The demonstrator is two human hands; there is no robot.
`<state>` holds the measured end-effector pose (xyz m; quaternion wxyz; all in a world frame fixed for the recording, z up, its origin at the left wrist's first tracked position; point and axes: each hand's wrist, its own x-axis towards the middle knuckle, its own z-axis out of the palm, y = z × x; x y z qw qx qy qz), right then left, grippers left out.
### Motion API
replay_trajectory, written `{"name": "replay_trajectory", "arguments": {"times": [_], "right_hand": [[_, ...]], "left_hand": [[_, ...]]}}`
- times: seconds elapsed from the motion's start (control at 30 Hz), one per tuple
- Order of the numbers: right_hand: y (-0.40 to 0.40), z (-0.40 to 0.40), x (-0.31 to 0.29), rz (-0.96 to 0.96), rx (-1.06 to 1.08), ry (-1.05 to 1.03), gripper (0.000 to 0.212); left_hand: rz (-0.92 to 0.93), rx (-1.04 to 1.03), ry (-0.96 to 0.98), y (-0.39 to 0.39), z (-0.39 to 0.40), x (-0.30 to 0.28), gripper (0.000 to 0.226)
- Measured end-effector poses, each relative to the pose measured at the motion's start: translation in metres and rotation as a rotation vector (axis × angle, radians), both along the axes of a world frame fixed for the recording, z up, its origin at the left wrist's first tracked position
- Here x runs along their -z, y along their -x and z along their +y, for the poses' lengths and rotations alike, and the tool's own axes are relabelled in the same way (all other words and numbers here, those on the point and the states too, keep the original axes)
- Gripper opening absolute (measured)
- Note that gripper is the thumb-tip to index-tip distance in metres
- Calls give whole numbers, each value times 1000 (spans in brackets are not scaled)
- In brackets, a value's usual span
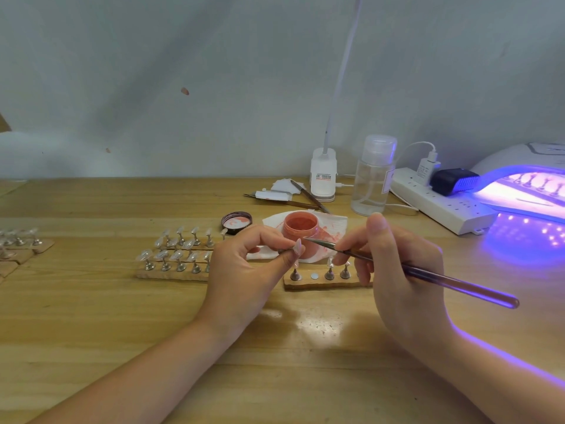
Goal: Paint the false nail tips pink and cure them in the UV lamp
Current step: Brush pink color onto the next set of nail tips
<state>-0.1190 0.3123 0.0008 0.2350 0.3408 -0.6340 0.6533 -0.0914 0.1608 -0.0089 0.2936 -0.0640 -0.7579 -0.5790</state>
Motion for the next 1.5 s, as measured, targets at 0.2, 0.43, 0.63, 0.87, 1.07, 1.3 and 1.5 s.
{"name": "replay_trajectory", "arguments": {"times": [0.2, 0.43, 0.63, 0.87, 1.07, 1.3, 1.5], "right_hand": [[0, -3, 1, 15, 37, -88, 33], [-4, 0, 4, 24, -24, -69, 40], [-2, -3, 3, 7, 14, -45, 37], [-3, -3, 5, -8, -11, -72, 38], [-2, -3, 2, -18, -28, 10, 39], [-1, -5, 4, -21, -11, -71, 38], [-3, -2, 2, -43, -35, 6, 41]], "left_hand": [[-33, -34, 14, 0, -1, 0, 6], [-24, -42, 22, 0, -1, -1, 11], [-28, -56, 21, -1, -1, -1, 9], [-44, -50, 39, 0, -1, -1, 9], [-39, -53, 37, -1, -1, -1, 7], [-53, -54, 31, 0, -1, -1, 16], [-58, -55, 31, -1, -1, -1, 10]]}}
